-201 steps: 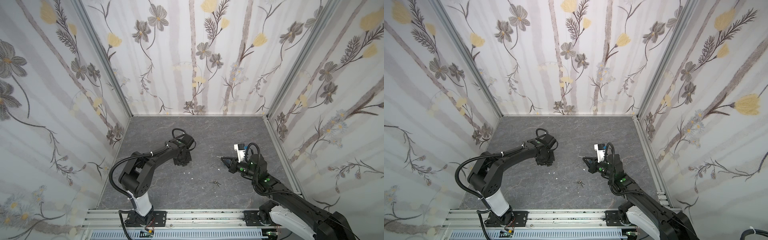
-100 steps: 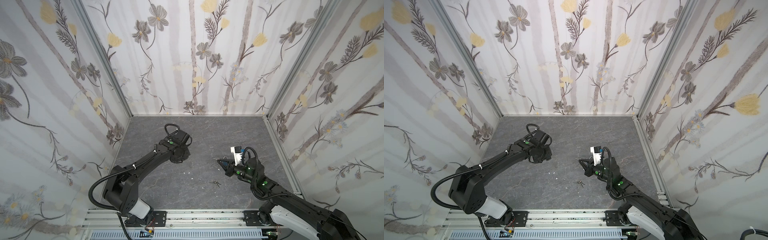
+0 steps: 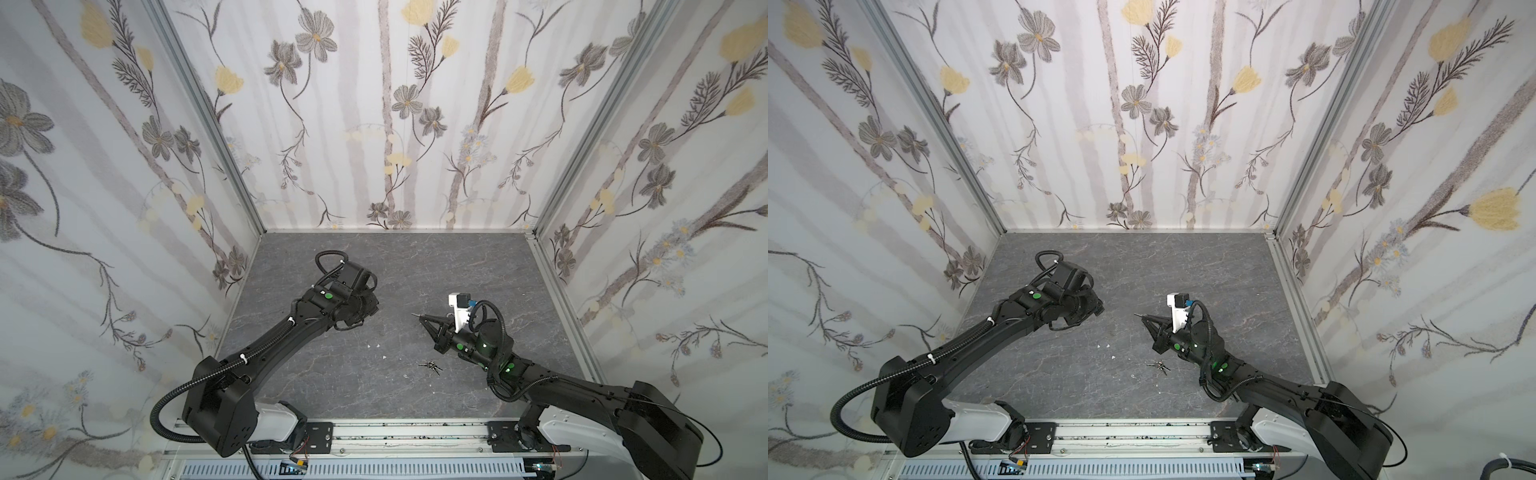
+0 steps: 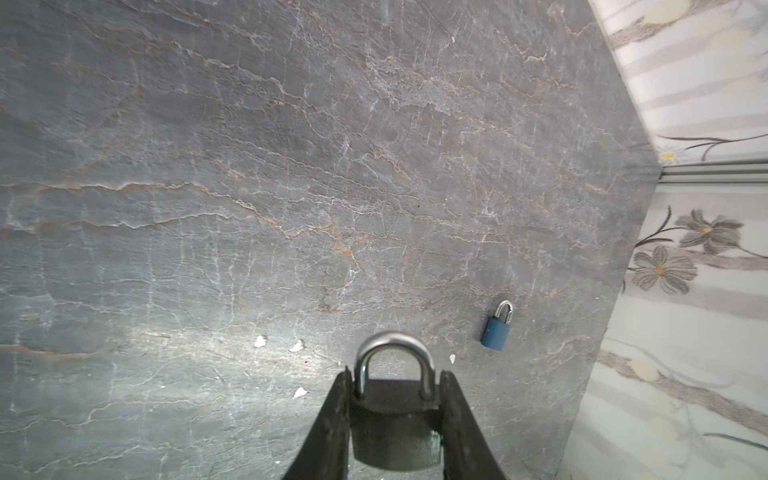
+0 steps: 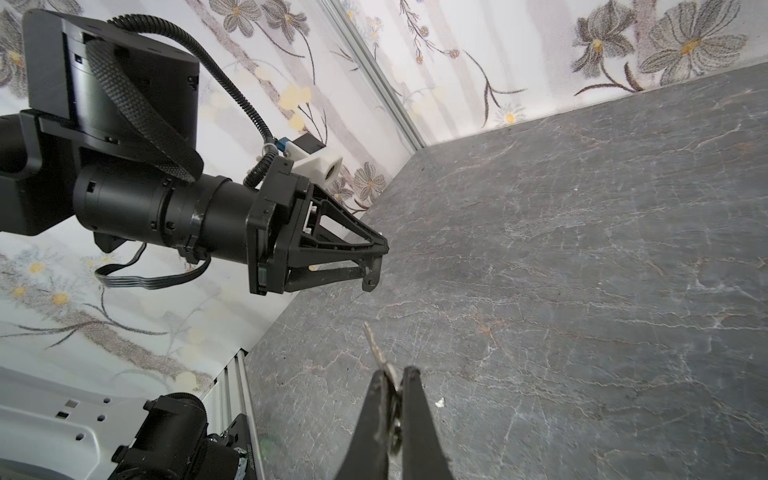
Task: Unlock with the key
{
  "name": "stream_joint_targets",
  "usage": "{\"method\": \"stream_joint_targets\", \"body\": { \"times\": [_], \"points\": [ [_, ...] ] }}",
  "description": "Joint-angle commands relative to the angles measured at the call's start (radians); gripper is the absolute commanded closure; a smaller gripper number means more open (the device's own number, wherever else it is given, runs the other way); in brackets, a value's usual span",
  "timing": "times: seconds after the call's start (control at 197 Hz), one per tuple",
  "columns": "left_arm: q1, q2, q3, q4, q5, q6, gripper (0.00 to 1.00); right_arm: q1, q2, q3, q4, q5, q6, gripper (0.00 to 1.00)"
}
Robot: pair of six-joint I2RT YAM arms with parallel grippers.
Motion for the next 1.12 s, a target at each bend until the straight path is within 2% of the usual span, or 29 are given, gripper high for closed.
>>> {"method": "stream_joint_targets", "body": {
  "times": [0.0,0.615,1.113],
  "points": [
    [0.002,-0.022,-0.017,0.073,0.02,-0.083,0.83,0.043,0.063,0.032,0.129,0.042,-0.015,1.0],
    [0.0,-0.084,-0.121,0.24,0.074,-0.304,0.85,0.118,0.305,0.133,0.236,0.164,-0.031,1.0],
    [-0.001,-0.095,-0.134,0.249,0.075,-0.331,0.85,0.133,0.404,0.181,0.239,0.179,-0.03,1.0]
  ]
}}
